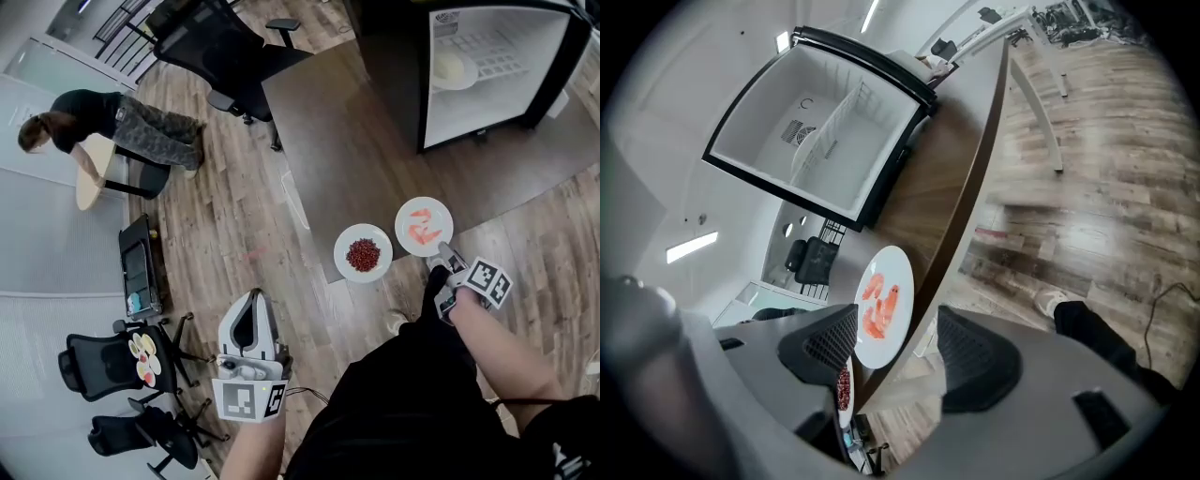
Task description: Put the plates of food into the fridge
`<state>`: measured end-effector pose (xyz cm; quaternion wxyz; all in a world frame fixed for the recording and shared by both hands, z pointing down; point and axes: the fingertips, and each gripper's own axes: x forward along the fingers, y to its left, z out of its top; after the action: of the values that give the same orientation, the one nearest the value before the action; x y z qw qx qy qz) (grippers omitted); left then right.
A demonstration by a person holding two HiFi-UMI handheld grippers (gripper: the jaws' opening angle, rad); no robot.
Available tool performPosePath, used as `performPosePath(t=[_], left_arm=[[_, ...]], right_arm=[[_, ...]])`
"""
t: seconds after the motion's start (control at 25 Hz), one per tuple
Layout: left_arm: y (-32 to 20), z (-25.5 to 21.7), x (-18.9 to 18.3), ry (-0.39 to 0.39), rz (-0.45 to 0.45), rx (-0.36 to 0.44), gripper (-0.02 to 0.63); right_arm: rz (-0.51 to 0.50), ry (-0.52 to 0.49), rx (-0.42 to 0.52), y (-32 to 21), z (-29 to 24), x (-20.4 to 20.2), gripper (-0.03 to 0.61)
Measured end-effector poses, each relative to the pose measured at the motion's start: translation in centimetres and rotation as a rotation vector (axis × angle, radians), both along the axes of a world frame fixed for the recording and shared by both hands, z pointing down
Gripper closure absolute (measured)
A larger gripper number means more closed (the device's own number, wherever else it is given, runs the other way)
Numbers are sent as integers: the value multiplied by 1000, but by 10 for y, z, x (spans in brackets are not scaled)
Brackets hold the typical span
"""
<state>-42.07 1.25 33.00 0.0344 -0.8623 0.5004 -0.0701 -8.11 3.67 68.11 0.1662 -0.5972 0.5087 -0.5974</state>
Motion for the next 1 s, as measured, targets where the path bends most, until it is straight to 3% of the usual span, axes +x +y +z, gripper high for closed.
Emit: performPosePath(t=[0.4,0.48,0.56,0.6,0.84,1.0], left_arm=[[7,14,-12,-41,-24,-41,611],[8,14,-3,-59,1,-34,611],[9,15,7,-67,27,-30,611],[10,16,10,-67,34,-30,611],[10,24,14,-59,27,-65,611],[10,29,17,-61,25,-84,611]], right_arm=[[11,-86,40,-10,24,-10,310],[15,-93,45,-11,27,-10,351],[25,-91,56,-12,28,-9,470],[29,-93,62,-13,28,-9,487],[61,-175,101,-19,29,-10,494],[35,-143,125,-16,32,-5,513]])
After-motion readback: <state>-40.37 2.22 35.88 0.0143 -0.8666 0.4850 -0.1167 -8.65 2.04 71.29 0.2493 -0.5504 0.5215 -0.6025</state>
